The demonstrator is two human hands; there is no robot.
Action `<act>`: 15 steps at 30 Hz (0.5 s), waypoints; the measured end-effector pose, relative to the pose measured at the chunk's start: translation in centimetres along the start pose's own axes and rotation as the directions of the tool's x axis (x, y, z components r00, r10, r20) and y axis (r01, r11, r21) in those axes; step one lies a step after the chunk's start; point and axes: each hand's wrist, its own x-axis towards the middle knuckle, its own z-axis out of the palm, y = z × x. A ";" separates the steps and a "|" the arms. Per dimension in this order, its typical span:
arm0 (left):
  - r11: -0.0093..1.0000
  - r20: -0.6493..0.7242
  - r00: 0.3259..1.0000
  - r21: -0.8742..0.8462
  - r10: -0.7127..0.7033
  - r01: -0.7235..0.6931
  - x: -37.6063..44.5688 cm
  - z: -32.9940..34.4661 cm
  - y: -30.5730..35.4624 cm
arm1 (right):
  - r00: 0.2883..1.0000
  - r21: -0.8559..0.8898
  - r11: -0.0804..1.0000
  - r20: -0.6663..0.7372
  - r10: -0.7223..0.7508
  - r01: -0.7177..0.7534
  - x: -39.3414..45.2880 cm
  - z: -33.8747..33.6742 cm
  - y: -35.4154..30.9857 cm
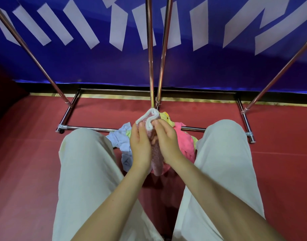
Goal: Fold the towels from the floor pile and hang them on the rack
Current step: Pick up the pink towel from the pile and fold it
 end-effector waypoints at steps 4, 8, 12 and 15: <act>0.998 0.002 1.000 -0.056 -0.008 0.008 0.6 -0.3 0.6 | 0.991 -0.159 0.981 0.093 -0.098 0.112 0.2 -0.5 -0.5; 0.994 0.029 1.000 -0.106 -0.010 0.013 0.6 -0.6 0.6 | 0.905 -0.549 0.742 0.069 -0.419 0.385 0.7 -1.3 -0.1; 0.994 0.052 0.999 -0.109 -0.009 0.014 0.4 -0.7 0.7 | 0.952 -0.500 0.836 -0.070 -0.299 0.225 0.9 -1.8 -0.3; 0.997 0.078 0.997 -0.065 -0.023 0.028 0.6 -0.5 0.3 | 0.989 -0.502 0.862 -0.080 -0.126 0.069 0.8 -1.9 -0.2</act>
